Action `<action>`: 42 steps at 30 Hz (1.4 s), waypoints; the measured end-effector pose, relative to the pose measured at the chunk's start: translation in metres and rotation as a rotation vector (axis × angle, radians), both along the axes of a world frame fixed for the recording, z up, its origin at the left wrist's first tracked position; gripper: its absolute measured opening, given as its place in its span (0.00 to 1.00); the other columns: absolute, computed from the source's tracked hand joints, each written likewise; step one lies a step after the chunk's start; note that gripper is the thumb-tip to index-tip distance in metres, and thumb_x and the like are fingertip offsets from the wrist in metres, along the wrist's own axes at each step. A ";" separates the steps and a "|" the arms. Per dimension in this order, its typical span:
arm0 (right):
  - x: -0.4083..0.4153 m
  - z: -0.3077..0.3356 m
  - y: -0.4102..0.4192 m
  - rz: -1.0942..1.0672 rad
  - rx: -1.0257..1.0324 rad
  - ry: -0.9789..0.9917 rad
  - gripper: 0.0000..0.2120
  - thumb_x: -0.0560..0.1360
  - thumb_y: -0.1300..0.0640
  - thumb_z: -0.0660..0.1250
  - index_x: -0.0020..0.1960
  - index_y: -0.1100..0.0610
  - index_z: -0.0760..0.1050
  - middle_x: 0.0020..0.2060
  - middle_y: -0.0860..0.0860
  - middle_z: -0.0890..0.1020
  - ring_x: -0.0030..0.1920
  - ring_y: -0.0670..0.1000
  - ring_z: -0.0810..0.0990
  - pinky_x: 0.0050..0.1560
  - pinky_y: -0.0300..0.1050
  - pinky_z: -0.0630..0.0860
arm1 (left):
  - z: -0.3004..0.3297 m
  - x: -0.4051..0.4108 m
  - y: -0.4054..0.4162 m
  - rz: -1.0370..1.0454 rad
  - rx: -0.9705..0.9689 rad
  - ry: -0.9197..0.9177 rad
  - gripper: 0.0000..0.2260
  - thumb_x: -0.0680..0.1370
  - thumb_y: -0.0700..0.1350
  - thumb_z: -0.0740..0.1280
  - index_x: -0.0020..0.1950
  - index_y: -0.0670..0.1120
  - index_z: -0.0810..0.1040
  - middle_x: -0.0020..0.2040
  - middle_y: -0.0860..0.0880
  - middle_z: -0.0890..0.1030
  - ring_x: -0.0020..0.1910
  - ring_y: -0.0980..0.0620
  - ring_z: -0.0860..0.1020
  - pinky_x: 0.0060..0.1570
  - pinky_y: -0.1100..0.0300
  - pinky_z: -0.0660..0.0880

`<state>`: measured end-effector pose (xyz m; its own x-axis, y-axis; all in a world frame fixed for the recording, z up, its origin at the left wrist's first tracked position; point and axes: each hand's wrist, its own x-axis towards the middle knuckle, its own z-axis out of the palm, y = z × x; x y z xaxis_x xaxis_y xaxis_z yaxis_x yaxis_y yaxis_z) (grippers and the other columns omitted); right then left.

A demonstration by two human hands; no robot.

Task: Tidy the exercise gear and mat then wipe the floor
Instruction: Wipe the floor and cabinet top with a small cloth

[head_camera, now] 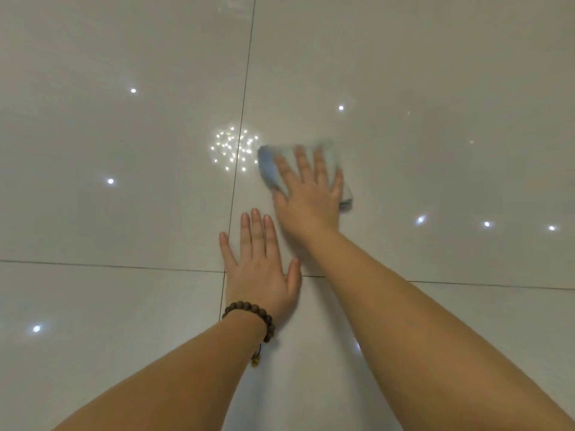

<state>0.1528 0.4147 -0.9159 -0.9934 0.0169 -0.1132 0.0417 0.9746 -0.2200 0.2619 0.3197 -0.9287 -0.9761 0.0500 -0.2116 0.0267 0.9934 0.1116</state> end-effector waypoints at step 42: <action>0.320 0.029 0.378 -0.961 0.020 -0.162 0.30 0.79 0.39 0.47 0.78 0.46 0.46 0.78 0.49 0.46 0.77 0.52 0.43 0.74 0.61 0.45 | 0.050 0.065 0.083 -0.267 0.206 -0.194 0.49 0.69 0.74 0.46 0.77 0.42 0.35 0.77 0.47 0.35 0.76 0.51 0.34 0.74 0.48 0.37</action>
<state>0.4724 0.7925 -0.8869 -0.5278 0.8154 -0.2379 0.8491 0.5132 -0.1251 0.3270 0.4023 -0.8783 -0.8659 0.3578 -0.3497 0.2404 0.9105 0.3365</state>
